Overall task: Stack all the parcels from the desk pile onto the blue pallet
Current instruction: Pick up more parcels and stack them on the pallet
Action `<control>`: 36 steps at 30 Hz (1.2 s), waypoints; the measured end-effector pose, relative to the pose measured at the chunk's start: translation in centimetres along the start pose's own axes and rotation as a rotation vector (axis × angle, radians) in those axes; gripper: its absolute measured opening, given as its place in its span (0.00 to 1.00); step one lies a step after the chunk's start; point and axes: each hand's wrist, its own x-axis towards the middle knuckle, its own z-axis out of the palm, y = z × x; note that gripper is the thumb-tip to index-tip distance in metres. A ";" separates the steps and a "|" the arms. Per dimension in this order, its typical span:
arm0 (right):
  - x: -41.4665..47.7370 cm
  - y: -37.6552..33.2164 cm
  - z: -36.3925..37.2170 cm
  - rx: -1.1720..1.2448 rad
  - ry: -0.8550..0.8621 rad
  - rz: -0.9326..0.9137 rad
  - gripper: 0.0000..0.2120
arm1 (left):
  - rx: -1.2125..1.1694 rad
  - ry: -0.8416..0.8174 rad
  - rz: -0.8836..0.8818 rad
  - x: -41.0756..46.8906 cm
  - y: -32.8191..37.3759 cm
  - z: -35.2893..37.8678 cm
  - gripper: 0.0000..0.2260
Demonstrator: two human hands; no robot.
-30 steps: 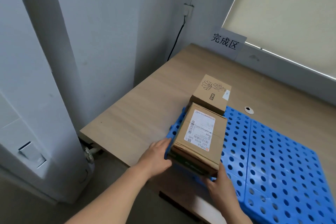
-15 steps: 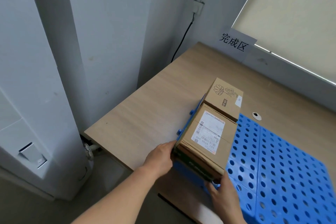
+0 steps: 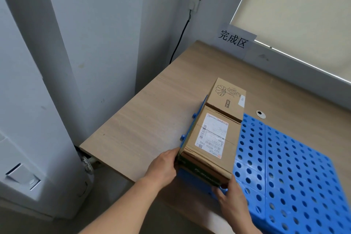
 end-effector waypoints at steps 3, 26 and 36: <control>0.0 0.0 -0.1 -0.026 -0.010 -0.005 0.23 | 0.005 -0.009 -0.002 0.1 -0.2 0.0 0.23; -3.5 8.8 -6.8 -0.132 0.079 -0.263 0.24 | 0.114 0.121 -0.272 -9.8 8.6 7.3 0.24; -7.3 17.9 -14.0 -0.278 0.455 -0.425 0.18 | 0.249 0.137 0.175 -11.5 20.8 16.1 0.20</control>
